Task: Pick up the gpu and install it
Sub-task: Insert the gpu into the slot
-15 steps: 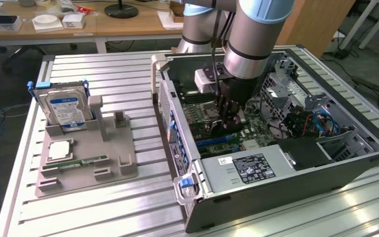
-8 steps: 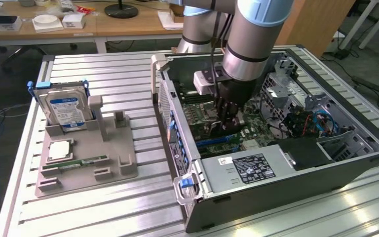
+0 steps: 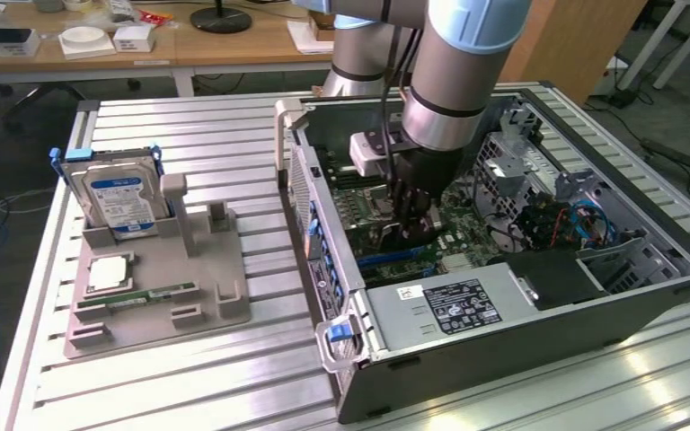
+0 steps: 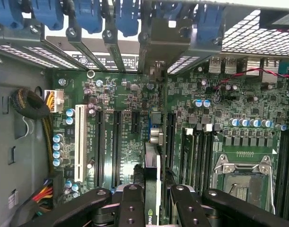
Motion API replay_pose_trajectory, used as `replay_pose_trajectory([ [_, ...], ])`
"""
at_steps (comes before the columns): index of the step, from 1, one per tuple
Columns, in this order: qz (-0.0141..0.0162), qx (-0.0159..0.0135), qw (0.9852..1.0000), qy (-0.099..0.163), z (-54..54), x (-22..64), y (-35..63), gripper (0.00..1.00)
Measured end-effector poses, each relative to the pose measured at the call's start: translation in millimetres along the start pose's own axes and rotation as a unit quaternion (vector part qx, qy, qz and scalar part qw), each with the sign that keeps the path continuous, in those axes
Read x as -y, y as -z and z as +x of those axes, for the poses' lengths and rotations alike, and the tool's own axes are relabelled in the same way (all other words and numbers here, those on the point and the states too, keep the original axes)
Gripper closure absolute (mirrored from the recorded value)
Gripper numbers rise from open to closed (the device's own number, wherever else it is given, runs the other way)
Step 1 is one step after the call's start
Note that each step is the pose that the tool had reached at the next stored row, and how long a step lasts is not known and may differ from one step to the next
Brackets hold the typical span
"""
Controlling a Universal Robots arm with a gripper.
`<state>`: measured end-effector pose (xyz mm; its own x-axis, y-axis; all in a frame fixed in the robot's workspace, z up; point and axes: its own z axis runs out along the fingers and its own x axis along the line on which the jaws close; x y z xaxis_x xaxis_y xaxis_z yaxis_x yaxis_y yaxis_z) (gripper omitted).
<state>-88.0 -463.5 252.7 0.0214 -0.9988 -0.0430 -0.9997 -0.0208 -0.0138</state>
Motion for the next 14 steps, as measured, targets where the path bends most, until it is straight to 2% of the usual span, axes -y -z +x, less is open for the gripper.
replay_pose_trajectory([
  [6, -0.0019, -0.0001, 1.0, 0.0, 0.1, -0.3, -2.5, 0.74],
  [14, -0.0019, 0.0001, 1.0, 0.0, 0.2, 1.7, -2.7, 0.74],
])
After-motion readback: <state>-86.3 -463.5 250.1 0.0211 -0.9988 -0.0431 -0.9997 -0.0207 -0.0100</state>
